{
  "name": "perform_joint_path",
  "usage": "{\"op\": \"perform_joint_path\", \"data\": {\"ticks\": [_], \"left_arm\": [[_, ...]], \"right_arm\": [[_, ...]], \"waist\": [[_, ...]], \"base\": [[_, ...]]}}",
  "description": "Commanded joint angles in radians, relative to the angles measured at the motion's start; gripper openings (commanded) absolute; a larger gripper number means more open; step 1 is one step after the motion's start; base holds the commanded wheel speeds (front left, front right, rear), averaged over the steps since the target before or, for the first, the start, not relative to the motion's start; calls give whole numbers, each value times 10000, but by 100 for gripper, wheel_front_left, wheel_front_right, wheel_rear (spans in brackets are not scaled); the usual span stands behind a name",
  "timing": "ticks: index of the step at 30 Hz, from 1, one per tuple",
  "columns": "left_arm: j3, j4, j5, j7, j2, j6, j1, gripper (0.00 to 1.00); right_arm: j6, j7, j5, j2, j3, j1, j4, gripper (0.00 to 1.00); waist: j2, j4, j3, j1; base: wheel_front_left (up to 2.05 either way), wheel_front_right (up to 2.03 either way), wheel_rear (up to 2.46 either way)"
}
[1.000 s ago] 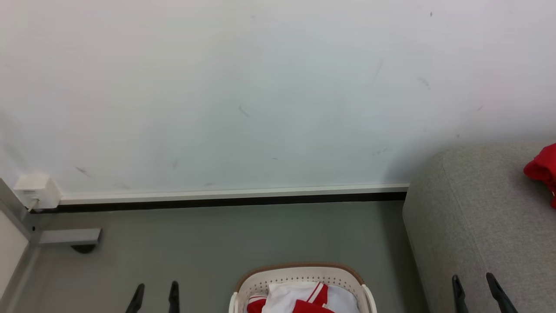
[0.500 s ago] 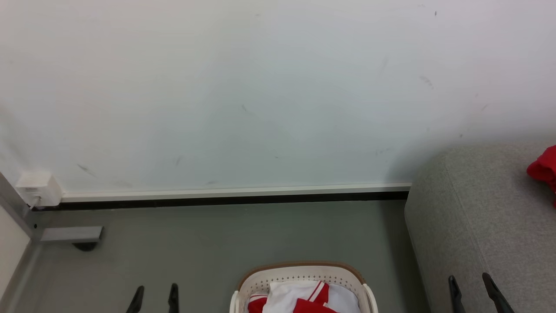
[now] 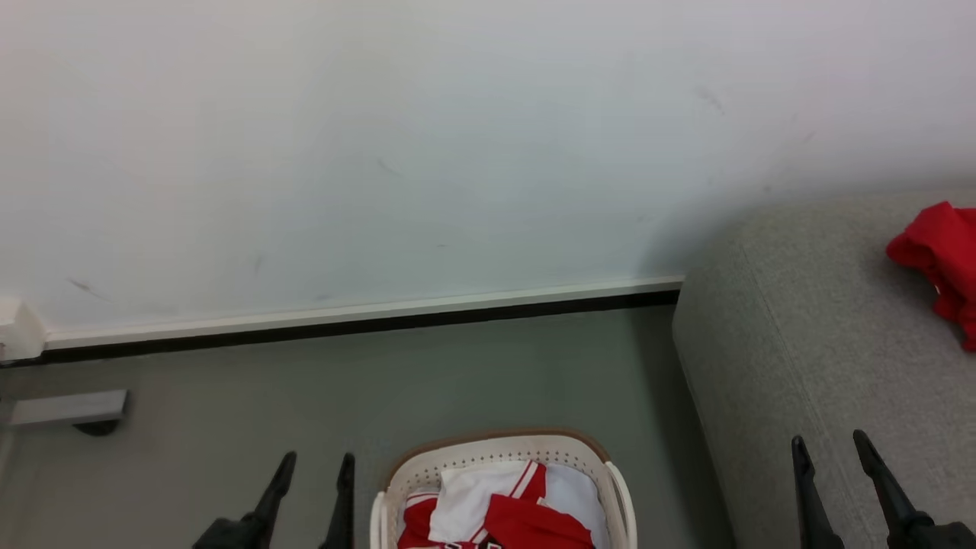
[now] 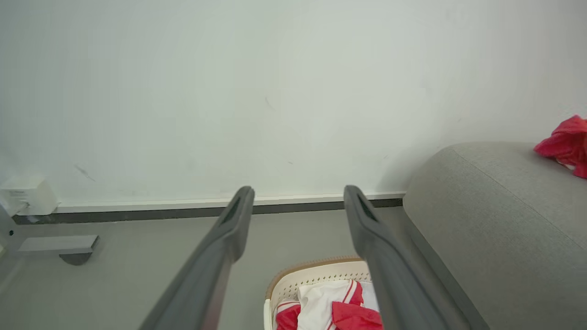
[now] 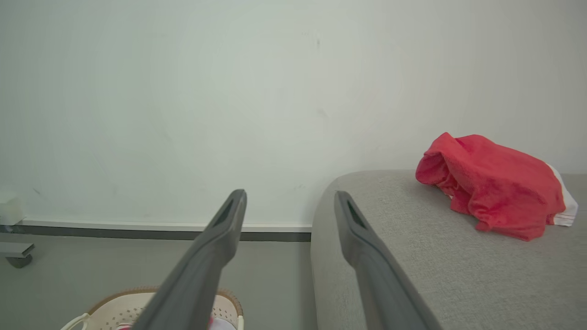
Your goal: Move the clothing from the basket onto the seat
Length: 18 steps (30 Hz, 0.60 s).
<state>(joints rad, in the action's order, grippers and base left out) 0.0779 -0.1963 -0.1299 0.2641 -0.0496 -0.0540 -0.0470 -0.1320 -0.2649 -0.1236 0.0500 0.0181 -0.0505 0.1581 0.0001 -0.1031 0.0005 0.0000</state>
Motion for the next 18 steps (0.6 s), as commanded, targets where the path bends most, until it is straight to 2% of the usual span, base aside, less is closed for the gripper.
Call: {"op": "perform_joint_path", "data": {"ticks": [1, 10, 18], "left_arm": [[145, -103, 206, 7, -38, -82, 469, 100], [1641, -1980, 1103, -199, -114, -534, 3511, 100], [2880, -4465, 1645, -1347, -89, -688, 6206, 100]], "right_arm": [[25, 9, 4, 11, 29, 283, -161, 100], [25, 9, -189, 7, 316, 1167, -804, 100], [25, 9, -296, 2, 525, 1822, -1523, 100]], "waist": [[-1, -531, 599, 0], [-1, -1579, 2771, 0], [-1, -1808, 4699, 0]], "base": [[0, 0, 0], [0, 0, 0], [0, 0, 0]]}}
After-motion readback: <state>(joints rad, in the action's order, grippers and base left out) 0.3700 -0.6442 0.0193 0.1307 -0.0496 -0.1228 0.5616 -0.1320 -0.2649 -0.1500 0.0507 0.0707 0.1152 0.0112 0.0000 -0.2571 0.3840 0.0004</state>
